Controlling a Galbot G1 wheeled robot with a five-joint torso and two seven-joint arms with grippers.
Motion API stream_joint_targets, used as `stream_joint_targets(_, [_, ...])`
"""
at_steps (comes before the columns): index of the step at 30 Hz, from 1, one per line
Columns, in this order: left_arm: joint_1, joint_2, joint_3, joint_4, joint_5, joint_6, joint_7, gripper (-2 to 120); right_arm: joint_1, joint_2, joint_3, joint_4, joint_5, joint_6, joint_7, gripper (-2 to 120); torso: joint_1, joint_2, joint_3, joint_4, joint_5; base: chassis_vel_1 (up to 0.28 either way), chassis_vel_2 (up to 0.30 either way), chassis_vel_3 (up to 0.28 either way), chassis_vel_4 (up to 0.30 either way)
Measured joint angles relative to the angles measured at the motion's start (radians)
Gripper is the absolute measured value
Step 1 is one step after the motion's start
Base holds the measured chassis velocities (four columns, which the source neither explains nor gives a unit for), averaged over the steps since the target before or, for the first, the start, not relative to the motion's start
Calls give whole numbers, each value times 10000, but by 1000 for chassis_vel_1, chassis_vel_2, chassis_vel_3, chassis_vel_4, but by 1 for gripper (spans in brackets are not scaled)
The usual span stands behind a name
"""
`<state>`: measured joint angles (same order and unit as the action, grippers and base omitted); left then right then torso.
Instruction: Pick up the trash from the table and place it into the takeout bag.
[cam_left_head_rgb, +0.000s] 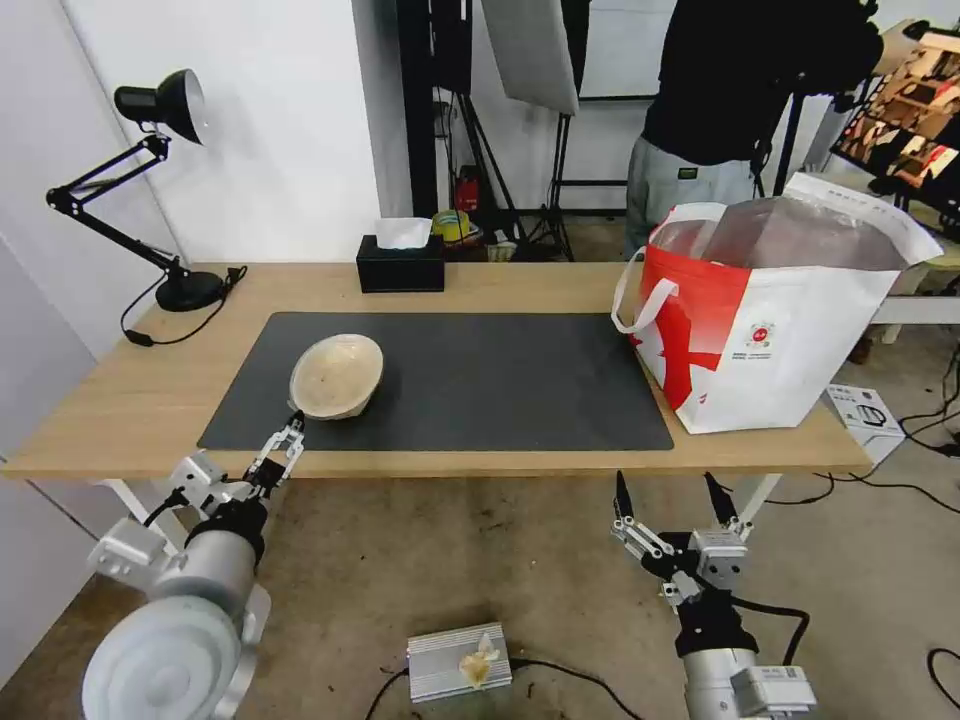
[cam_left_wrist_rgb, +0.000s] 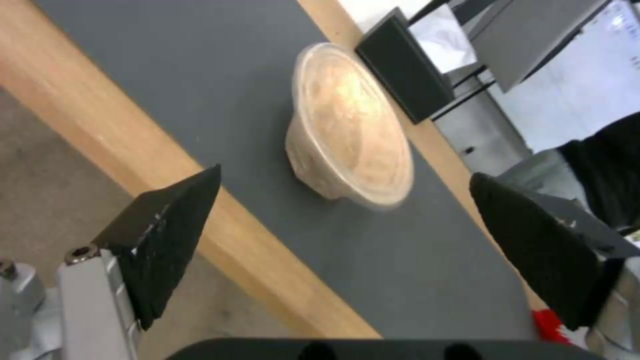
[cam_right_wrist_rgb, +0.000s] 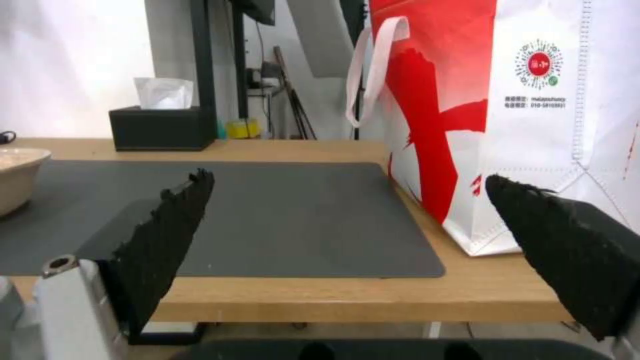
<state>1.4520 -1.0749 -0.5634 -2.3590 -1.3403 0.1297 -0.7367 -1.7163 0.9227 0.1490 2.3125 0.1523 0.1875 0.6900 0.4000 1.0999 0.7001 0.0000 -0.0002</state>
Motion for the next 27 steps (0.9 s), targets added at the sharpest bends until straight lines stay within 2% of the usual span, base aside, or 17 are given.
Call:
stream_joint_targets(6, [-1243, 878, 175, 421, -1415, 60, -948, 100, 0, 0, 0, 0, 0, 0, 0, 100, 1, 0, 0, -1, 1, 0, 0, 0, 0])
stream_joint_targets(11, [-2143, 1399, 424, 717, -2295, 79, -1350, 100, 0, 0, 1, 0, 0, 0, 0, 100, 1, 0, 0, -1, 2, 0, 0, 0, 0])
stream_joint_targets(18, [-3105, 1810, 751, 1187, -2975, 182, -1703, 100, 0, 0, 0, 0, 0, 0, 0, 100, 1, 0, 0, -1, 1, 0, 0, 0, 0])
stream_joint_targets(27, [-3856, 1905, 1349, 2090, -3169, 431, -2106, 100, 0, 0, 1, 0, 0, 0, 0, 100, 1, 0, -1, -1, 1, 0, 0, 0, 0])
